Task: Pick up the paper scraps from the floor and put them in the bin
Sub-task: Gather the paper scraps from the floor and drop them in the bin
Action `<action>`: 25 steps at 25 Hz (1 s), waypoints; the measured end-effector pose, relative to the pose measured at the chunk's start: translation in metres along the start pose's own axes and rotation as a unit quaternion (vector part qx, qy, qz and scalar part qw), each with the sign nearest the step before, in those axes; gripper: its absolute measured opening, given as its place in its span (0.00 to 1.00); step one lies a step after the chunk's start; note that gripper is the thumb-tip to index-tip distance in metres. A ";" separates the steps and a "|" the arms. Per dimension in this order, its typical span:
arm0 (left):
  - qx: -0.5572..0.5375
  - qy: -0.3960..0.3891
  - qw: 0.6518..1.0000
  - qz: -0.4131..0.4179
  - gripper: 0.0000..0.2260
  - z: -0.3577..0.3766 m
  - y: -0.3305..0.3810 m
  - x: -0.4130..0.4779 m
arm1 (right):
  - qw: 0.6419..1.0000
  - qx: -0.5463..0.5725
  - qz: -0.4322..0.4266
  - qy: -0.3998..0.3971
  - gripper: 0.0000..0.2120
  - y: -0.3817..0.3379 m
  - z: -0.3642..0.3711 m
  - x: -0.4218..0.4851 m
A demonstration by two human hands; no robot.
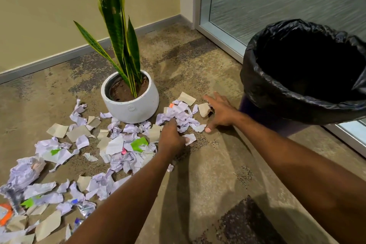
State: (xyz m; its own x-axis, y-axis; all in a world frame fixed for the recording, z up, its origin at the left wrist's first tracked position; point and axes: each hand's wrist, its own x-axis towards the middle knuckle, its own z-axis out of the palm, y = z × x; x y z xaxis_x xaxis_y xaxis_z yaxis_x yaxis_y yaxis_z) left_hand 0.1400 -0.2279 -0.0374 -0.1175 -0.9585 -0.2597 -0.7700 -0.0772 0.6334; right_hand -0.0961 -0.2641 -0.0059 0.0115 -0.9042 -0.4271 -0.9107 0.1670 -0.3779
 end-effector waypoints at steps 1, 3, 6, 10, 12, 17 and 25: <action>0.006 -0.002 1.000 0.008 0.33 0.000 -0.001 0.002 | 1.000 -0.006 0.002 -0.019 0.73 0.003 -0.001 0.007; 0.021 -0.010 1.000 0.018 0.36 0.001 0.000 0.005 | 0.998 -0.031 -0.007 -0.047 0.72 0.005 0.000 0.017; 0.059 -0.018 0.998 0.027 0.36 0.001 0.003 0.005 | 0.996 -0.056 -0.054 -0.032 0.68 0.002 0.014 0.020; 0.084 -0.020 0.995 0.040 0.29 0.002 0.011 0.001 | 0.995 -0.038 -0.091 -0.018 0.65 -0.011 0.034 0.009; 0.078 -0.013 0.996 0.044 0.28 0.003 0.015 -0.004 | 0.994 -0.045 -0.096 -0.016 0.62 -0.020 0.040 0.000; -0.009 0.022 0.999 0.044 0.13 0.006 0.020 -0.016 | 0.994 -0.022 -0.101 0.046 0.39 -0.042 0.063 -0.029; -0.193 -0.008 0.978 -0.082 0.10 0.002 0.017 -0.038 | 0.903 0.421 0.027 0.084 0.22 -0.052 0.097 -0.074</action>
State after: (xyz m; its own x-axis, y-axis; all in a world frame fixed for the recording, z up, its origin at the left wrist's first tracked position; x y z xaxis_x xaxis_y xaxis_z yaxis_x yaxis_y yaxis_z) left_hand 0.1301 -0.1920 -0.0185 -0.0253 -0.9205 -0.3899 -0.4865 -0.3294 0.8092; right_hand -0.0099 -0.1678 -0.0344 -0.1511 -0.9208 -0.3596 -0.2712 0.3884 -0.8807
